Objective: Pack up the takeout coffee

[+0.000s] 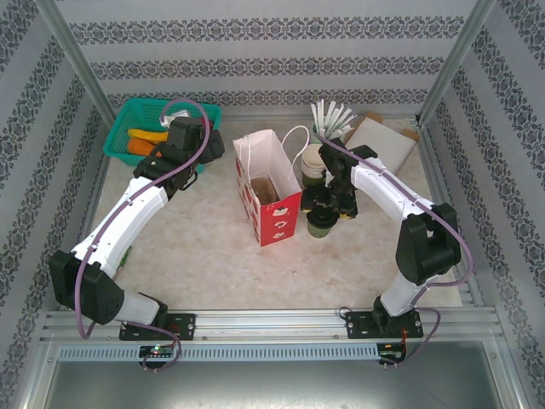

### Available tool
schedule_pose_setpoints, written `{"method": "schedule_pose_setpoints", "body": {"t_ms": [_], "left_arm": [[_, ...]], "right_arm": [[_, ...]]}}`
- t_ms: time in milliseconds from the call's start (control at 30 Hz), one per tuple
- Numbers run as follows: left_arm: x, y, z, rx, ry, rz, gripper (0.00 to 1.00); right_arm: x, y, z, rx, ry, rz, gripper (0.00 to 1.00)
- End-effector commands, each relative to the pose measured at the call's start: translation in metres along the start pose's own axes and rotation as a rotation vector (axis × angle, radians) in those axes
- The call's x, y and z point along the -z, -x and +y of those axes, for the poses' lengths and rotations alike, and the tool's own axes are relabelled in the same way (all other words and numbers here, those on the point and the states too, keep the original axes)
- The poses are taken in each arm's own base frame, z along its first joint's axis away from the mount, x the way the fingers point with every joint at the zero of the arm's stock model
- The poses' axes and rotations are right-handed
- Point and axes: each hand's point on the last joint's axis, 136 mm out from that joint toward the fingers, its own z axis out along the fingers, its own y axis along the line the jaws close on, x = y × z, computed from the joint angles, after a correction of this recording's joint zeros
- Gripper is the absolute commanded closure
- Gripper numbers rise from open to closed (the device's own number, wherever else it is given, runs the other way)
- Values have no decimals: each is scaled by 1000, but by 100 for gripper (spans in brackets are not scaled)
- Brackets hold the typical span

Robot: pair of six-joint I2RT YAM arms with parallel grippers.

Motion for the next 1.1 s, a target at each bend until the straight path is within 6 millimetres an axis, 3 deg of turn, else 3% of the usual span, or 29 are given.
{"method": "schedule_pose_setpoints", "body": {"t_ms": [0,633,1067], "left_arm": [[-5,-7,5,-41,35,22,0],[-8,-8,5,-53,44,27,0],[-8,-9,10,-52,67,24,0]], "right_arm": [[-6,-9,2,0,-9,49,2],[5,-14,-18,21,-167,43,2],[-4,-18,-26,32,-229,72,2]]}}
